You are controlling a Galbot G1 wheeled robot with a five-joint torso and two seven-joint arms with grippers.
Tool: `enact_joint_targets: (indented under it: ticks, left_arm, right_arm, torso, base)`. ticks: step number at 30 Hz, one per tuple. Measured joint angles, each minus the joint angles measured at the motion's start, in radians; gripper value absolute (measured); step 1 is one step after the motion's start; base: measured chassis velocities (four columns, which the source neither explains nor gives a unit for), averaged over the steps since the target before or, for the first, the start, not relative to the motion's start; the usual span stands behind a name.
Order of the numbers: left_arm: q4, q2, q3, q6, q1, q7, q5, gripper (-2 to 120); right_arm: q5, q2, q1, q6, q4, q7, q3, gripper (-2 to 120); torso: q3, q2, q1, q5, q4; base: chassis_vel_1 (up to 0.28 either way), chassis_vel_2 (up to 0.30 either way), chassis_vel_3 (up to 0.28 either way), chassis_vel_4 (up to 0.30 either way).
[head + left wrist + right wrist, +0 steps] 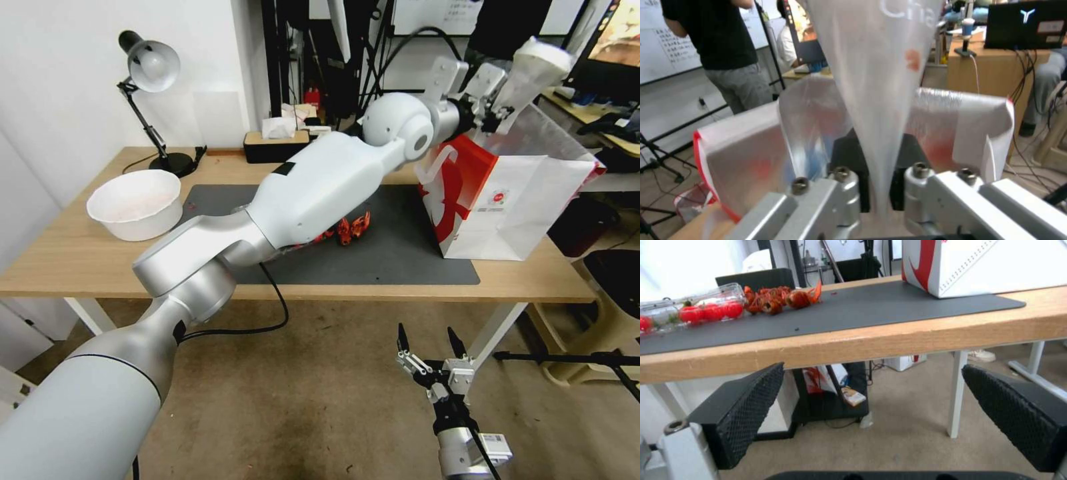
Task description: Pick up the trash from the table and place it into the takeout bag.
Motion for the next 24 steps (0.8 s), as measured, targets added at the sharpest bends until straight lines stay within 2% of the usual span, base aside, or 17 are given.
enact_joint_targets:
  ticks: [6,7,10,11,14,15,17,20,23,24]
  left_arm:
    - [-0.032,0.026,0.007,0.0,0.017,-0.006,0.003,31]
    - [-0.032,0.026,0.007,0.0,0.017,-0.006,0.003,31]
    - [-0.056,0.045,0.003,0.002,0.023,-0.017,0.003,46]
    - [-0.056,0.045,0.003,0.002,0.023,-0.017,0.003,46]
    - [-0.094,0.069,-0.017,0.004,0.038,-0.038,0.0,57]
    - [-0.12,0.087,-0.033,0.005,0.049,-0.049,0.0,65]
    - [-0.127,0.093,-0.038,0.005,0.053,-0.051,0.0,66]
    - [-0.187,0.149,-0.087,0.005,0.091,-0.066,0.0,82]
    - [-0.217,0.18,-0.114,0.003,0.113,-0.07,0.0,88]
    - [-0.229,0.193,-0.127,0.003,0.123,-0.072,0.001,95]
  right_arm:
    - [-0.001,0.005,0.004,0.0,-0.004,-0.001,-0.007,100]
    - [-0.001,0.005,0.004,0.0,-0.004,-0.001,-0.007,100]
    - [-0.004,0.011,0.004,0.0,-0.005,-0.001,-0.01,100]
    - [-0.004,0.011,0.004,0.0,-0.005,-0.001,-0.01,100]
    - [-0.007,0.014,0.004,0.0,-0.004,-0.001,-0.011,100]
    - [-0.008,0.016,0.004,0.0,-0.004,-0.001,-0.012,100]
    - [-0.008,0.016,0.004,0.0,-0.004,-0.002,-0.012,100]
    - [-0.009,0.016,0.005,-0.001,-0.004,-0.002,-0.014,100]
    - [-0.01,0.015,0.006,-0.001,-0.004,-0.002,-0.014,100]
    - [-0.009,0.015,0.007,-0.002,-0.004,-0.002,-0.014,100]
  torso:
    - [0.0,0.0,0.0,0.0,-0.0001]
    - [0.0,0.0,0.0,0.0,-0.0001]
    - [0.0,0.0,0.0,-0.0001,-0.0001]
    - [0.0,0.0,0.0,-0.0001,-0.0001]
    - [0.0,0.0,0.0,-0.0001,-0.0002]
    - [0.0,0.0,0.0,-0.0002,-0.0002]
    - [0.0,0.0,0.0,-0.0002,-0.0002]
    - [0.0,0.0,0.0,-0.0002,-0.0003]
    - [0.0,0.0,0.0,-0.0003,0.0]
    - [0.0,0.0,0.0,-0.0003,0.0001]
  base:
    - [0.0,0.0,0.0,0.0]
    - [0.0,0.0,0.0,0.0]
    - [0.0,0.0,0.0,0.0]
    - [0.0,0.0,0.0,0.0]
    - [0.0,0.0,0.0,0.0]
    - [0.0,0.0,0.0,0.0]
    - [0.0,0.0,0.0,0.0]
    - [0.0,0.0,0.0,0.0]
    - [0.0,0.0,0.0,0.0]
    - [0.0,0.0,0.0,0.0]
